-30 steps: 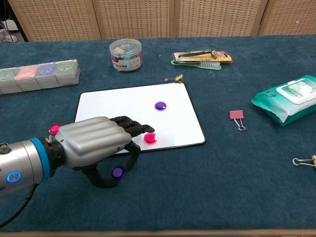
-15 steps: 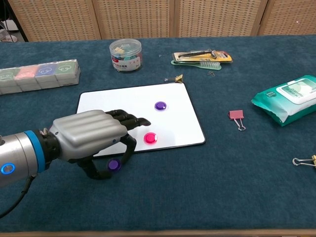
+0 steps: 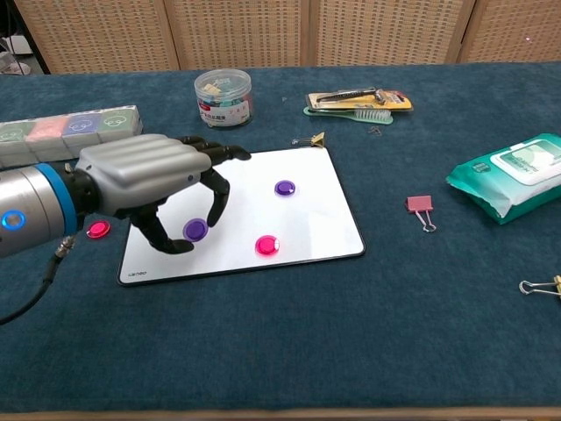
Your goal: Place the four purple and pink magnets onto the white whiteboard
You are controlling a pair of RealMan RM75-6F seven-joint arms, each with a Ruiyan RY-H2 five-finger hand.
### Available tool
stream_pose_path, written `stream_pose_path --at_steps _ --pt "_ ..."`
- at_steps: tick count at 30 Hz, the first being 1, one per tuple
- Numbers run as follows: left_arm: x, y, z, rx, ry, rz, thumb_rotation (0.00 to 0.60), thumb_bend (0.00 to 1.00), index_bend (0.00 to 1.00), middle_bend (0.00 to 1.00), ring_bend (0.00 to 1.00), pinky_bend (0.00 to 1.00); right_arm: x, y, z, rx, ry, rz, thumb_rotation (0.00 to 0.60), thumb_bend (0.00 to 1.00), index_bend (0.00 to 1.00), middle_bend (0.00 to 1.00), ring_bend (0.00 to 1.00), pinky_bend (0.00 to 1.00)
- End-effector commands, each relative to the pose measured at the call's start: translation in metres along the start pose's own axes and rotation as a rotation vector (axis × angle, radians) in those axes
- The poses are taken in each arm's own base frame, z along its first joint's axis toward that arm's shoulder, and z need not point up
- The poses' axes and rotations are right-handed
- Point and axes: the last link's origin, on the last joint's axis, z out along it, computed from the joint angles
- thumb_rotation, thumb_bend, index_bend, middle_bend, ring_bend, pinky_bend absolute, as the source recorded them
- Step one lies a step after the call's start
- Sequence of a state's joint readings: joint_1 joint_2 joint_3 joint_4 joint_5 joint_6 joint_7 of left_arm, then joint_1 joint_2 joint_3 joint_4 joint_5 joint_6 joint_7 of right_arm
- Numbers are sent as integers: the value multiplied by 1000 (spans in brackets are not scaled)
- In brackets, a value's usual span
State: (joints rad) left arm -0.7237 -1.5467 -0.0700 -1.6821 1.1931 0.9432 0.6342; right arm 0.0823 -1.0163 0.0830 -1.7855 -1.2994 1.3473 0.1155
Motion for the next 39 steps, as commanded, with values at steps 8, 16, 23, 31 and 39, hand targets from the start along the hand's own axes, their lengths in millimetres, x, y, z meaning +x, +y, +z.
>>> stream_pose_path --at_steps 8,16,23,31,39 --pt "25 -35 29 96 14 -22 600 313 566 0 0 0 -1 1 1 -6 -2 -1 600 80 203 0 0 0" --pt "18 -54 42 156 -19 -40 600 314 566 0 0 0 -1 3 2 -13 -5 0 600 81 203 0 0 0" --pt "10 -66 52 195 -28 -60 600 317 566 0 0 0 -1 4 3 -20 -7 2 600 80 204 0 0 0" --pt "7 -74 68 224 -25 -106 600 318 566 0 0 0 -1 5 3 -24 -8 3 600 80 204 0 0 0" --pt "7 -69 78 206 -14 -118 600 317 566 0 0 0 -2 6 3 -25 -12 2 600 80 204 0 0 0"
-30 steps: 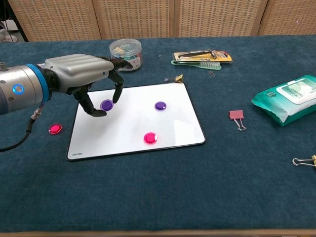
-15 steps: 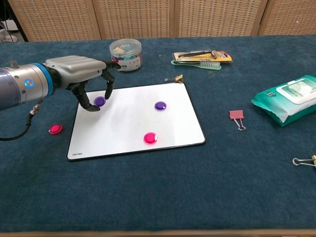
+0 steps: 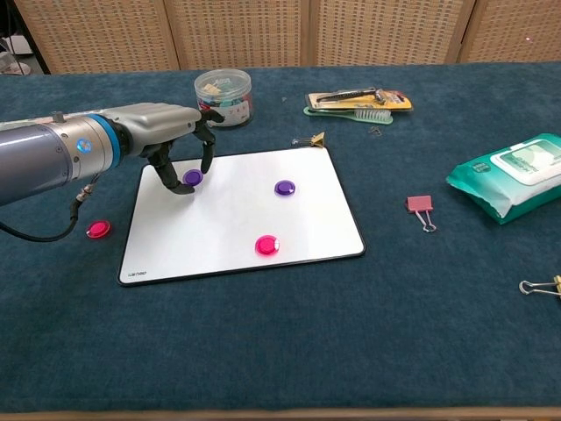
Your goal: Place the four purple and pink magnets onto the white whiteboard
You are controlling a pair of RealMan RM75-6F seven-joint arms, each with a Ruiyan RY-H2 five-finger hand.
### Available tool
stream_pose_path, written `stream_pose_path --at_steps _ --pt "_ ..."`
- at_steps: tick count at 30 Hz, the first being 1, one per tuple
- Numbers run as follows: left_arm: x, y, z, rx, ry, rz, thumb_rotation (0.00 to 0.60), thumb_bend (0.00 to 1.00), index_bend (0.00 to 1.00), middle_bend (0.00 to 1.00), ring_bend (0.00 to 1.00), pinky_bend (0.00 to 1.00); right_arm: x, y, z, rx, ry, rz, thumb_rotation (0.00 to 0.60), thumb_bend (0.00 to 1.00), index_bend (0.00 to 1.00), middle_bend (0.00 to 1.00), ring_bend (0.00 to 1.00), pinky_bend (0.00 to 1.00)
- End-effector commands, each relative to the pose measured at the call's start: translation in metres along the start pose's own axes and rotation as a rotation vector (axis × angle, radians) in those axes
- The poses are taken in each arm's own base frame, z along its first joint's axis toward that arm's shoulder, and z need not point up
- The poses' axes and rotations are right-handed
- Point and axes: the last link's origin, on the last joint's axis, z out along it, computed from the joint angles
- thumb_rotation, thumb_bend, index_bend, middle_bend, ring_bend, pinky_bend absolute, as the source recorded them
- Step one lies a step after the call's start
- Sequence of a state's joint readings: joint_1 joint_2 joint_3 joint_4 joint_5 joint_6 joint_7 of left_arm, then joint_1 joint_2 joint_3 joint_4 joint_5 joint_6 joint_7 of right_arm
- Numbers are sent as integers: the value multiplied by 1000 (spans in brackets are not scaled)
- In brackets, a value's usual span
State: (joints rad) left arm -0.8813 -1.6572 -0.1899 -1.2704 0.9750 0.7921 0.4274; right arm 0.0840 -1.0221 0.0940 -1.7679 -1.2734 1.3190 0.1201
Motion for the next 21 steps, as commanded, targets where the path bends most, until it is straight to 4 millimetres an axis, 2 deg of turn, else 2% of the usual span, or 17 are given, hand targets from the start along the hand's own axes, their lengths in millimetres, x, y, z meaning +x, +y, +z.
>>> stream_pose_path --at_steps 1,6,14,18,21 --pt "-1 2 2 -4 -3 -6 600 317 565 0 0 0 0 0 0 1 -2 0 600 80 204 0 0 0" --pt "-3 6 4 -7 -14 -21 600 317 542 0 0 0 0 0 0 1 0 0 600 81 204 0 0 0" --pt "0 9 4 -1 -11 -22 600 307 408 0 0 0 2 0 0 0 5 6 600 81 203 0 0 0" --pt "7 11 -2 -12 6 -39 600 305 382 0 0 0 3 0 0 0 8 9 600 80 203 0 0 0" --pt "15 7 -13 -31 27 -35 600 305 382 0 0 0 3 0 -1 0 6 8 600 81 203 0 0 0"
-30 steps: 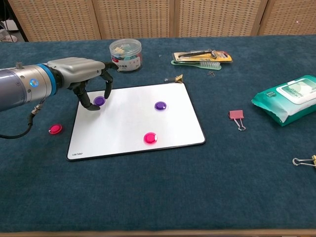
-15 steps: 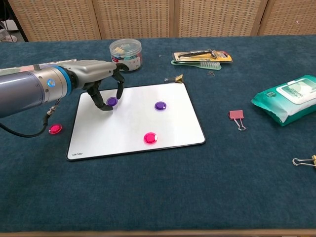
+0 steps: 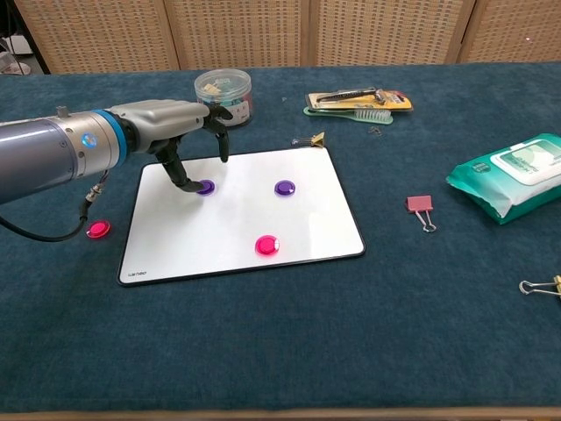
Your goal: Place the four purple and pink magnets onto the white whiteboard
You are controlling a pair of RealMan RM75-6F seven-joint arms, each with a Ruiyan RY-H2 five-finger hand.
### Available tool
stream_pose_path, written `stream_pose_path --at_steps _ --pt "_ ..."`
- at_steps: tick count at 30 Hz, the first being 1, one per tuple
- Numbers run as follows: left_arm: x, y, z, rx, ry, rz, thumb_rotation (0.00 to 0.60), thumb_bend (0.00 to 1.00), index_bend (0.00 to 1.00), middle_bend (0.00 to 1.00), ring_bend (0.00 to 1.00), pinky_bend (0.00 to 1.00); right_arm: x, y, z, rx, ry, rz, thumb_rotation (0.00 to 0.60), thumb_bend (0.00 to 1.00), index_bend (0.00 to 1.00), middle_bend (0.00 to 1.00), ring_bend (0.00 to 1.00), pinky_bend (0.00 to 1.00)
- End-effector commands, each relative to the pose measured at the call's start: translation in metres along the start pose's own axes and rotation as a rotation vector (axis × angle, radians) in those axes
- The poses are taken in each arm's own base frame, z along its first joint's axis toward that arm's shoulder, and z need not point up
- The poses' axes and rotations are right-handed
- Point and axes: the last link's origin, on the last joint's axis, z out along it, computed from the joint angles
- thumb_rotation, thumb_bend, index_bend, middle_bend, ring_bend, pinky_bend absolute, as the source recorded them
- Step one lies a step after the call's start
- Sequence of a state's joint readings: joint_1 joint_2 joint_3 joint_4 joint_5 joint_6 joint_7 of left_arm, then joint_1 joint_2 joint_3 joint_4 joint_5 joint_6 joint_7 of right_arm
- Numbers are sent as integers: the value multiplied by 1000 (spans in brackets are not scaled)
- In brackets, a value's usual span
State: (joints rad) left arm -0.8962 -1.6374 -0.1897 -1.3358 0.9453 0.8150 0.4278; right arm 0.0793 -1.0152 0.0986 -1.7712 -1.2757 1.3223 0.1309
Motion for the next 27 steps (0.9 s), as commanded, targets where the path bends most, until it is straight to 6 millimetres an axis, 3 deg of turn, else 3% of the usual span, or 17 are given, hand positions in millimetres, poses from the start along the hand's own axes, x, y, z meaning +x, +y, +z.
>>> stream_pose_path --at_steps 1,7,9,17,27 --pt "9 -7 -16 -15 23 8 600 305 382 0 0 0 0 0 0 1 -3 1 600 81 203 0 0 0" --pt "11 -31 -57 -7 35 35 600 303 381 0 0 0 -1 -1 0 2 -8 3 600 81 203 0 0 0" --pt "5 -41 -75 1 23 43 600 302 374 0 0 0 -2 -2 -1 3 -11 5 600 81 203 0 0 0" --pt "-20 -62 -109 17 -13 72 600 299 349 0 0 0 -4 -5 -2 13 -22 2 600 81 202 0 0 0" --pt "-42 -69 -123 7 2 74 600 297 312 0 0 0 -4 -5 -3 10 -26 6 600 81 201 0 0 0"
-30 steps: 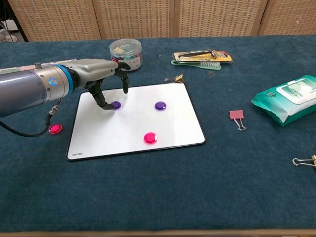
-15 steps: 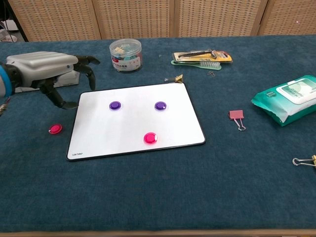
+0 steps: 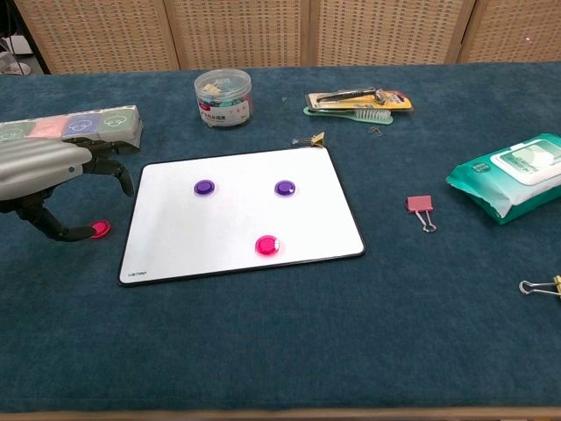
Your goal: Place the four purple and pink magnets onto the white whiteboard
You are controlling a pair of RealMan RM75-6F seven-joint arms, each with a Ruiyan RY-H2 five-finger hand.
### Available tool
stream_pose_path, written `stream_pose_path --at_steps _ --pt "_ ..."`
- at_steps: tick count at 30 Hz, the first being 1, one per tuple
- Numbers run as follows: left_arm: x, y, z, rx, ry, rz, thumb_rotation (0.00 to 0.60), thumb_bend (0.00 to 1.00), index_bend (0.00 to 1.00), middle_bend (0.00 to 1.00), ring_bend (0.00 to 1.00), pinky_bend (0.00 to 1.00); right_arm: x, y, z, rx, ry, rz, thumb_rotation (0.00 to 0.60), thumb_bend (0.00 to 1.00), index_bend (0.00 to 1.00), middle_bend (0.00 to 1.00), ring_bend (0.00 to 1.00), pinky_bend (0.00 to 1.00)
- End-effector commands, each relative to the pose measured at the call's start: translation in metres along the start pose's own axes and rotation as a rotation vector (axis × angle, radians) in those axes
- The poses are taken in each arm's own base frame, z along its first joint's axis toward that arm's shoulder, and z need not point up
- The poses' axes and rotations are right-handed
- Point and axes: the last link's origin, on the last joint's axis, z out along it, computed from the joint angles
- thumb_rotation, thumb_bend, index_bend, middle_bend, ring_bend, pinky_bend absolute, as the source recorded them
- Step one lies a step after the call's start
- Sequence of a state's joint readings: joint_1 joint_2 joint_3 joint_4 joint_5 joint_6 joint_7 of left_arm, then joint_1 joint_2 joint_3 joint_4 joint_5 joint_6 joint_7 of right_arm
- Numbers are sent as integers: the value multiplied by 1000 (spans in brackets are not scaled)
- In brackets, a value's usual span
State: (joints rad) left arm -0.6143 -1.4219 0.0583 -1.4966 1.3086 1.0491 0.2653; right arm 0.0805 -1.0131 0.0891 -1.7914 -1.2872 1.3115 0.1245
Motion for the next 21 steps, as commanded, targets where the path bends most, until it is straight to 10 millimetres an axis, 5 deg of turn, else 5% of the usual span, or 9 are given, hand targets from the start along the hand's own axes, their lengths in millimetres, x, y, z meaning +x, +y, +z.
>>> stream_pose_path --at_steps 1,21 --pt "-4 -1 -2 2 8 5 600 297 311 0 0 0 0 0 0 -1 0 1 600 81 201 0 0 0" --pt "-25 -13 1 50 -8 -7 600 298 314 0 0 0 0 1 0 -2 -5 7 600 80 201 0 0 0"
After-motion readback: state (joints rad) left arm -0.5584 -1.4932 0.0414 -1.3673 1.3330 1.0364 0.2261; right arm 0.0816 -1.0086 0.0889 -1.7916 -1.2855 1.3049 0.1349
